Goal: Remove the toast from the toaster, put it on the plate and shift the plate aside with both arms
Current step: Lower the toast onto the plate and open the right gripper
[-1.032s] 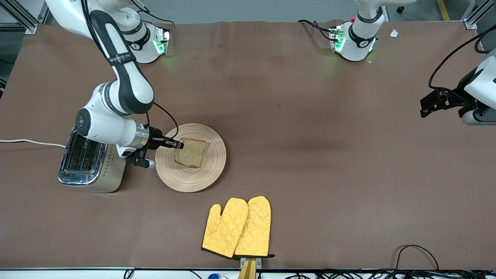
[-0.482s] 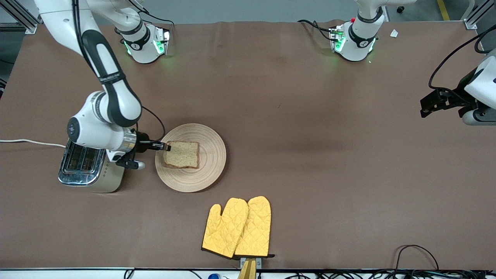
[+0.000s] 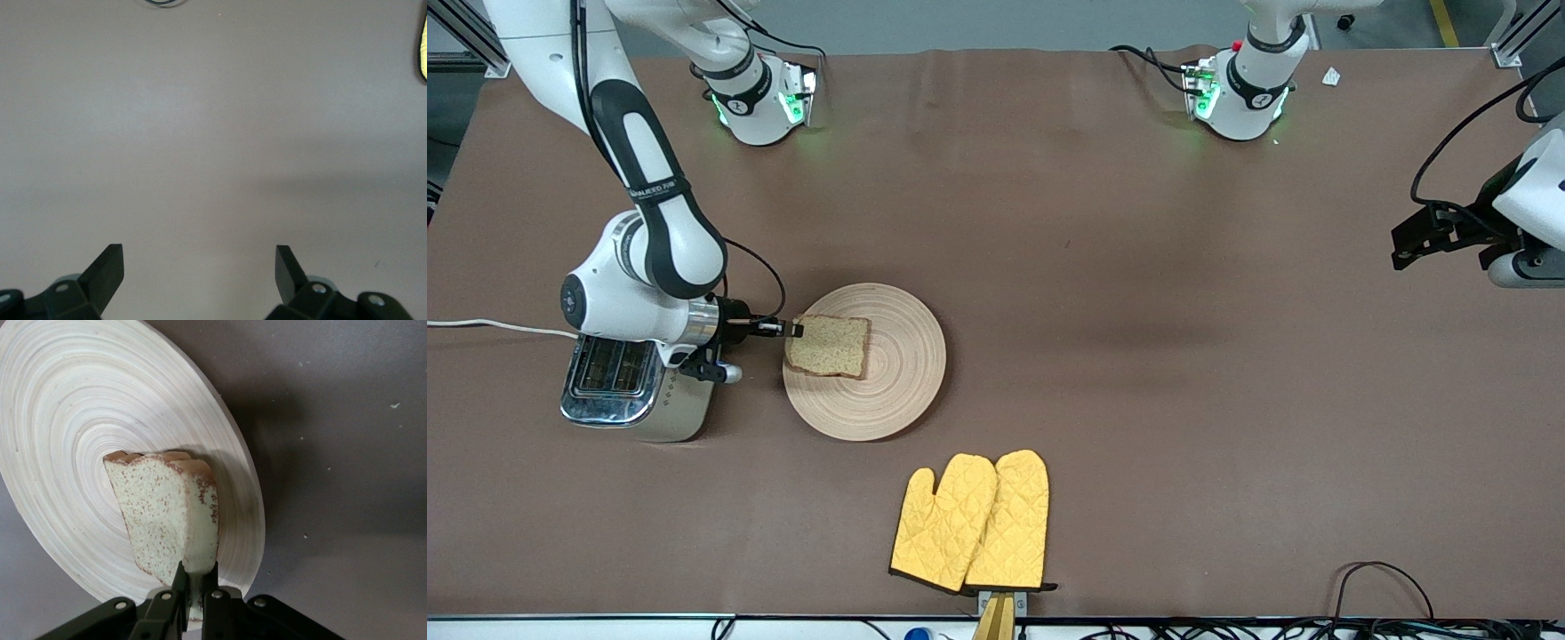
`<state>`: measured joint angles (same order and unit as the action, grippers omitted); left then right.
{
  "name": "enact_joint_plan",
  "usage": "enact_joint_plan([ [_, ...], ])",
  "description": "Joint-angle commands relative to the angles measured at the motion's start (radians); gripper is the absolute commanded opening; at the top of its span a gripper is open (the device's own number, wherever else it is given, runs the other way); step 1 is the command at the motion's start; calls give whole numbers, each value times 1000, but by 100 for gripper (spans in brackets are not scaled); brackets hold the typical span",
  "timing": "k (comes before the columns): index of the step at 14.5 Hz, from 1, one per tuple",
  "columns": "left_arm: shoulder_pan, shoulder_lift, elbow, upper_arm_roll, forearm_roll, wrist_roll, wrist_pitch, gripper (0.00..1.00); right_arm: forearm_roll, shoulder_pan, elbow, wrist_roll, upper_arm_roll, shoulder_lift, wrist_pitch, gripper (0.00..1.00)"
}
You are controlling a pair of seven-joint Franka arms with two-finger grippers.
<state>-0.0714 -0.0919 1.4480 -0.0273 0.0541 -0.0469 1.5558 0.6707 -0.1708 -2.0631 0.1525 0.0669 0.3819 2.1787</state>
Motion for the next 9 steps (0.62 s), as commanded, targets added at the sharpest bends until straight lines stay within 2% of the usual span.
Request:
enact_joint_plan([
  [1, 5, -2, -3, 1, -11, 4, 4, 100, 30, -3, -15, 4, -7, -15, 4, 5],
  [2, 5, -2, -3, 1, -11, 5, 4, 100, 30, -3, -11, 5, -7, -14, 1, 8],
  [3, 5, -2, -1, 1, -11, 5, 4, 100, 30, 1, -5, 6, -7, -14, -5, 32],
  [4, 5, -2, -3, 1, -11, 5, 4, 100, 30, 1, 0, 6, -6, -14, -5, 73],
  [5, 5, -2, -3, 1, -11, 5, 4, 100, 29, 4, 3, 6, -6, -14, -8, 96],
  [6, 5, -2, -3, 1, -11, 5, 6, 100, 29, 10, 3, 7, -4, -14, -8, 100],
  [9, 5, -2, -3, 1, -11, 4, 4, 100, 9, 46, 26, 16, 8, -18, -98, 100],
])
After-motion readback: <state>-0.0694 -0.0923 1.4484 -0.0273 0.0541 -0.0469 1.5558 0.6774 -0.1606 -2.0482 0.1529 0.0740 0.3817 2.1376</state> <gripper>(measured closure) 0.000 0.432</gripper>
